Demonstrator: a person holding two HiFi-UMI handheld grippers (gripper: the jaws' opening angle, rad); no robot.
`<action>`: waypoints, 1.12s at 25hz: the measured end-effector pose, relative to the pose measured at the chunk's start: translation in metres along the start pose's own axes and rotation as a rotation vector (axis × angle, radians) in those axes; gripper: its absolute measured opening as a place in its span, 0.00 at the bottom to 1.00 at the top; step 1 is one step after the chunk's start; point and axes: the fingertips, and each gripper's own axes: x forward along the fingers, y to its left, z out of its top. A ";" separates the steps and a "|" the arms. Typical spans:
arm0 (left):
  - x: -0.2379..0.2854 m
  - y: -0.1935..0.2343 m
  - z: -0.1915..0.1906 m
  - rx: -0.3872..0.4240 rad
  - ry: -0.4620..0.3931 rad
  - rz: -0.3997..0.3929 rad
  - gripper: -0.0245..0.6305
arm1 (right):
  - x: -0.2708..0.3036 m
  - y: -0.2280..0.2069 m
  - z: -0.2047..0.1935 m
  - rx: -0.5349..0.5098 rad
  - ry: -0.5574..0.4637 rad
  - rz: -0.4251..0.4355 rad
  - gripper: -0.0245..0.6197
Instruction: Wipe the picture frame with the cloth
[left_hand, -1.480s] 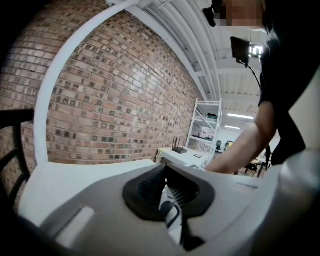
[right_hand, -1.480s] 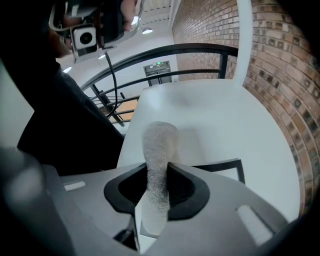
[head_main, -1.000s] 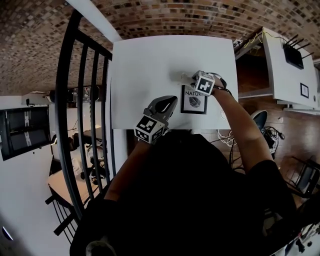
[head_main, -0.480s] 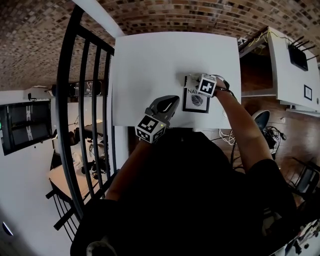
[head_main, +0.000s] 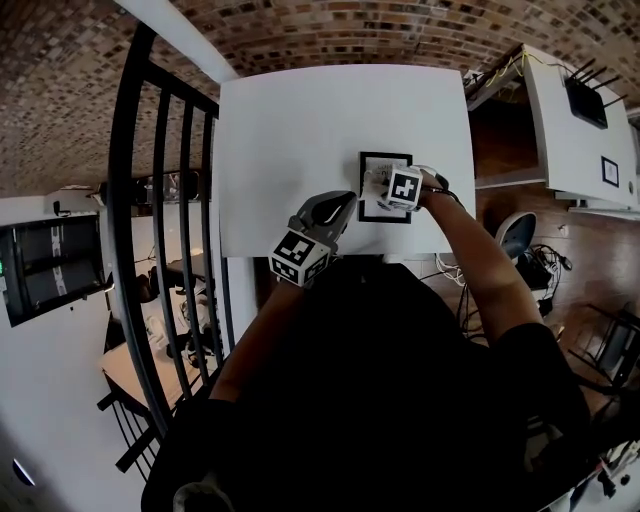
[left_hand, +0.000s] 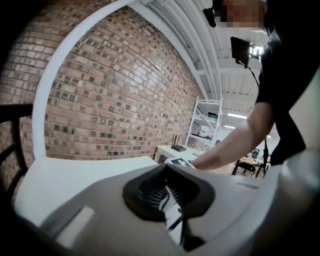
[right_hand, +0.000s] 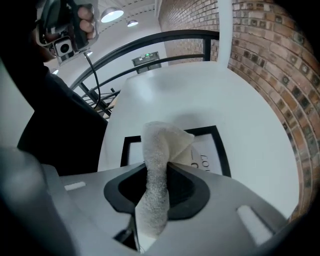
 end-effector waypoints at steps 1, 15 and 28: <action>0.000 -0.001 -0.001 0.000 0.001 -0.002 0.04 | 0.004 0.005 -0.001 -0.007 -0.005 0.012 0.19; 0.010 -0.028 -0.004 0.025 0.007 -0.059 0.04 | 0.007 0.060 -0.013 -0.080 0.007 0.148 0.19; 0.016 -0.034 -0.009 0.030 0.029 -0.073 0.04 | -0.053 -0.026 -0.031 0.050 0.011 -0.025 0.19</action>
